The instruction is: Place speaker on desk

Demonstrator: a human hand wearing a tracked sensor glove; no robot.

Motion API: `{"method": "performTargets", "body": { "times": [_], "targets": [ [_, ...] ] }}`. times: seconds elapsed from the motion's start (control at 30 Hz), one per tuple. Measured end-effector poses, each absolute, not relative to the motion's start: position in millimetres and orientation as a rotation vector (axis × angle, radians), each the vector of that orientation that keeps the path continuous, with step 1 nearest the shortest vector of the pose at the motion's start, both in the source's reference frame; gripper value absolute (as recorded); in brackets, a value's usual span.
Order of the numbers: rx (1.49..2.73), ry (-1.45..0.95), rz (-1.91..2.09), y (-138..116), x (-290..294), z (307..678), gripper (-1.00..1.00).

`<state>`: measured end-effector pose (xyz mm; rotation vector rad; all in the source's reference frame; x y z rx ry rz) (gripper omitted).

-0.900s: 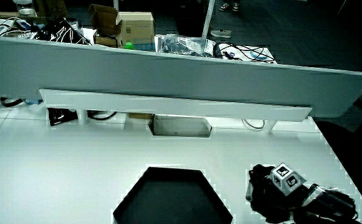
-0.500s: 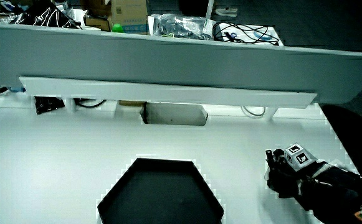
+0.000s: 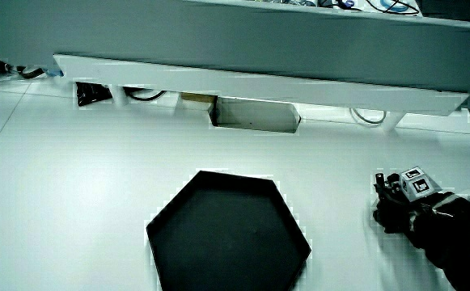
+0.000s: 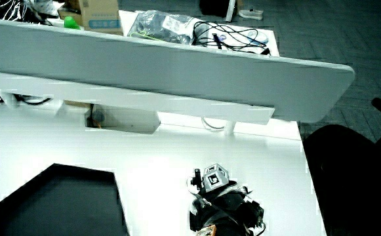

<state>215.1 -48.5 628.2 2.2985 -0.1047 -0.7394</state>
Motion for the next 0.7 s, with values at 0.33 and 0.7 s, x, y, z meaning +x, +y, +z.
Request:
{"method": "performTargets", "body": {
  "times": [0.33, 0.7],
  "targets": [
    [2.264, -0.008, -0.657, -41.1, 231.2, 629.7, -0.7],
    [2.521, -0.089, -0.356, 4.8, 243.1, 610.4, -1.0]
  ]
}}
